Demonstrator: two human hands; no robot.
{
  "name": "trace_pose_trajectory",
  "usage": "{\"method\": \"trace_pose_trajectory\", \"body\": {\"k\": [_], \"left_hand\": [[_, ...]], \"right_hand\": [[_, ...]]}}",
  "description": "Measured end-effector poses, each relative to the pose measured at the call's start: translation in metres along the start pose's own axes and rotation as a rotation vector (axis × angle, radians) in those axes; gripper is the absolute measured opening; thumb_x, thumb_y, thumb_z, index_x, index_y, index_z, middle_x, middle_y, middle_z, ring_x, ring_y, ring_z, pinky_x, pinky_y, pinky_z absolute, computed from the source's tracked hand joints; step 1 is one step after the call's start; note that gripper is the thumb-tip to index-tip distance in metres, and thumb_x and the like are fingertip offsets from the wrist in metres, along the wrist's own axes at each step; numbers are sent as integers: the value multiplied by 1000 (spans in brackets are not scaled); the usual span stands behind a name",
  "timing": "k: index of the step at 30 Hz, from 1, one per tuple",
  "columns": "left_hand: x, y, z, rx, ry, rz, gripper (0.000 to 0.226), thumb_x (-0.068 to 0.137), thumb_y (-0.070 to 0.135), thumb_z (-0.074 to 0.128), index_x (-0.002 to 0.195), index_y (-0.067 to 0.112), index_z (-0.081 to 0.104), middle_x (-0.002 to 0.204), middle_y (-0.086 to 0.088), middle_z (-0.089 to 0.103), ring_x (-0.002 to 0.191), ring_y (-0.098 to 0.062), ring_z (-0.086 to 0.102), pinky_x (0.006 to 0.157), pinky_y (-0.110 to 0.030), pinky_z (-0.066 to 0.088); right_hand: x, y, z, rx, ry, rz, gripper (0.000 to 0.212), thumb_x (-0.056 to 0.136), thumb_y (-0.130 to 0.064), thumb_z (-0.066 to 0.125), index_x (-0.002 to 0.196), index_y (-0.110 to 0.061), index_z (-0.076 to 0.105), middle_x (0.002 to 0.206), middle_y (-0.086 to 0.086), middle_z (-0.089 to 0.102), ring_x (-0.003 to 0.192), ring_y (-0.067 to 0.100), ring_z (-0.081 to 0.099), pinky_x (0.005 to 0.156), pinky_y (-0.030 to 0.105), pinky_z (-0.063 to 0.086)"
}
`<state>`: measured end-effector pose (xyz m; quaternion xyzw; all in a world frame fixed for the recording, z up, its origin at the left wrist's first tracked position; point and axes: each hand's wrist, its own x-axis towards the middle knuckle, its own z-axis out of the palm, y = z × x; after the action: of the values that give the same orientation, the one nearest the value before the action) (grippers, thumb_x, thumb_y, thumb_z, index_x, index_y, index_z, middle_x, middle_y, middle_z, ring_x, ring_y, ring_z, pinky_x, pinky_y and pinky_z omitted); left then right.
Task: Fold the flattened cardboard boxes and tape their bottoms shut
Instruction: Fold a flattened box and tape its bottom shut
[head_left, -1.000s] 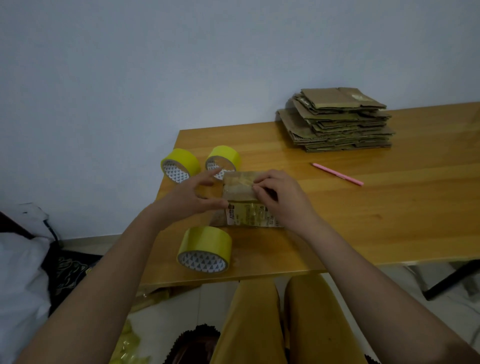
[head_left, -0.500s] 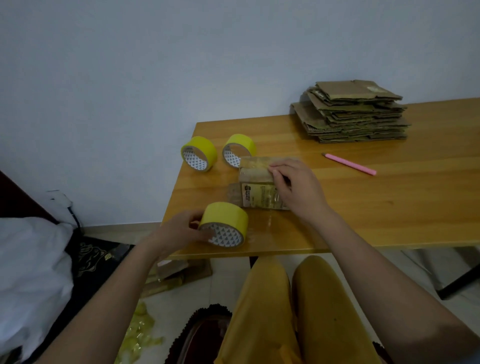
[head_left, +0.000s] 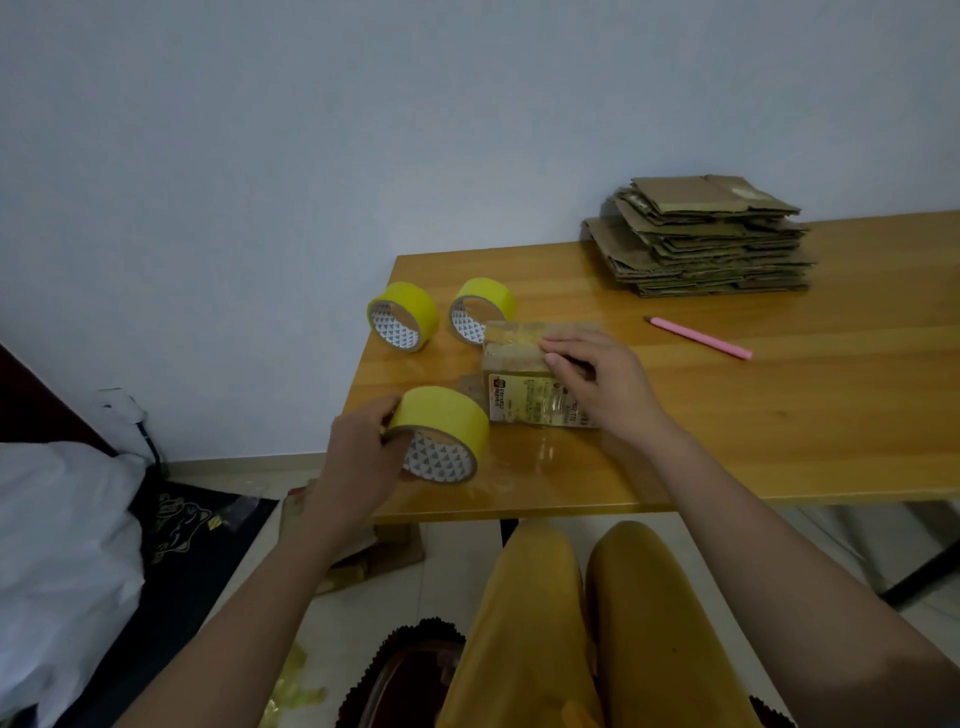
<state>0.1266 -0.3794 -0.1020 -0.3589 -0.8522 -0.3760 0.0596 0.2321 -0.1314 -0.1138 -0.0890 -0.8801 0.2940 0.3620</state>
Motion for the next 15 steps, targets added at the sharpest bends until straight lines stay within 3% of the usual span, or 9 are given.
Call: {"method": "trace_pose_trajectory", "body": {"k": [1,3,5,8,12,15], "left_hand": [[3,0,-3,-5,13,-11,25,87,-4,59,110,2,69,92,-6,67,79,-19,61,57,-23,54],[4,2,-5,-110,23,-99,29,86,1,66,115,4,69,99,-7,70,84,-21,67,59,-31,60],[0,7,-1,-327,7,-300,24,83,8,74,106,2,71,97,-11,72,79,-22,72,62,-37,62],[-10,19,16,-601,-86,-588,15,90,22,67,90,8,69,96,-14,73,80,-20,73,70,-33,61],[-22,30,31,-768,-83,-676,15,102,37,40,110,31,52,108,-2,64,96,-25,67,59,-31,58],[-28,27,34,-850,8,-672,26,104,35,36,126,26,48,123,-7,61,104,-30,65,62,-35,59]], "right_hand": [[0,0,0,2,2,-1,23,94,-22,64,113,-13,72,116,-1,69,108,4,54,101,36,45],[1,0,1,3,10,-2,23,93,-21,65,113,-13,73,115,-2,69,107,2,54,102,35,44],[0,0,1,5,16,2,22,93,-22,65,112,-14,73,115,-3,69,106,0,54,102,34,44],[-2,0,1,14,18,1,22,93,-21,65,113,-14,73,115,-3,69,105,-3,52,103,34,43],[-1,-3,1,11,18,4,22,93,-20,64,112,-13,73,115,-3,69,106,-1,53,103,34,43],[-2,-5,0,3,24,4,22,94,-19,63,112,-13,73,114,-2,69,106,-1,51,103,33,42]]}}
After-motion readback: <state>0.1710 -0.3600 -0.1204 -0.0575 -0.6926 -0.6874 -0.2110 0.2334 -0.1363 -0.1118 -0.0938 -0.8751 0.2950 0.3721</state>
